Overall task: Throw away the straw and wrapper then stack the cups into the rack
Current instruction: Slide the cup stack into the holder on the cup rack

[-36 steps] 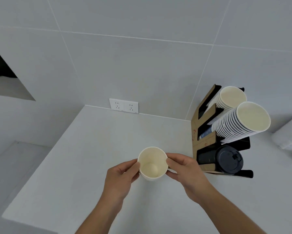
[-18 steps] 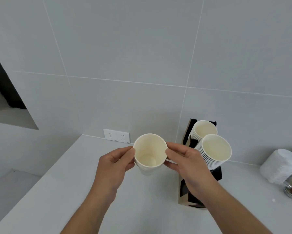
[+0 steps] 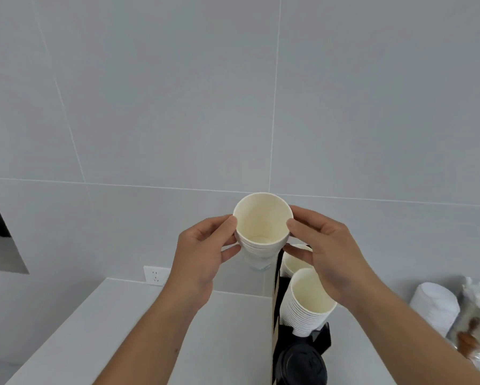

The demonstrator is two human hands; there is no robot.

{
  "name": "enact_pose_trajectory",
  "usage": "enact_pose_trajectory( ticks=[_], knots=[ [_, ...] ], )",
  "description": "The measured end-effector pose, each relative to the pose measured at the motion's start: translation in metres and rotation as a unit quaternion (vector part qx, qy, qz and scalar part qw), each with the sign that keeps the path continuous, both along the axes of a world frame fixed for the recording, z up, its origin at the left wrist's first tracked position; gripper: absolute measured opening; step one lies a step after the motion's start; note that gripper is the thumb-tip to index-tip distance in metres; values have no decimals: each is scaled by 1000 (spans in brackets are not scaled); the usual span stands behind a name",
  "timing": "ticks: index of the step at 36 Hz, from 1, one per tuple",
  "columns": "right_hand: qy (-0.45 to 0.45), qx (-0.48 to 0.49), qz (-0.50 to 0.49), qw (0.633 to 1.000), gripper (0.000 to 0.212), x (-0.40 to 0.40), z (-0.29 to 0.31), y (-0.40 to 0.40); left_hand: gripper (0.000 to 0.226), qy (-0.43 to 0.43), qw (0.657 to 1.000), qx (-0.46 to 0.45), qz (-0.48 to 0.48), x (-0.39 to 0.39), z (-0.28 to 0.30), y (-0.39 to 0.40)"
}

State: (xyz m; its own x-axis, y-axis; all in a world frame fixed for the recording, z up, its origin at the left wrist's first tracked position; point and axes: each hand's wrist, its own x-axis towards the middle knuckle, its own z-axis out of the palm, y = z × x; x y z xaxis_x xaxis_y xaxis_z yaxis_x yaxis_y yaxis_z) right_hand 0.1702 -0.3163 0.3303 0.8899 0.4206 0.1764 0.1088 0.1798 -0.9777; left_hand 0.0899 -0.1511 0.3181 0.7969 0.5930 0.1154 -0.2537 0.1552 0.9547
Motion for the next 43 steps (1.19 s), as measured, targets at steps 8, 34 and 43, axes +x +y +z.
enact_pose_trajectory(
  ticks=[8, 34, 43],
  knots=[
    [-28, 6, -41, 999, 25, 31, 23, -25, 12, -22, 998, -5, -56, 45, 23, -22],
    [65, -61, -109, 990, 29, 111, -47, -34, 10, 79, 994, 27, -76, 147, -55, -28],
    [76, -128, -94, 984, 34, 129, -72, -30, 14, 122, 988, 73, -67, 157, -81, -23]
  ],
)
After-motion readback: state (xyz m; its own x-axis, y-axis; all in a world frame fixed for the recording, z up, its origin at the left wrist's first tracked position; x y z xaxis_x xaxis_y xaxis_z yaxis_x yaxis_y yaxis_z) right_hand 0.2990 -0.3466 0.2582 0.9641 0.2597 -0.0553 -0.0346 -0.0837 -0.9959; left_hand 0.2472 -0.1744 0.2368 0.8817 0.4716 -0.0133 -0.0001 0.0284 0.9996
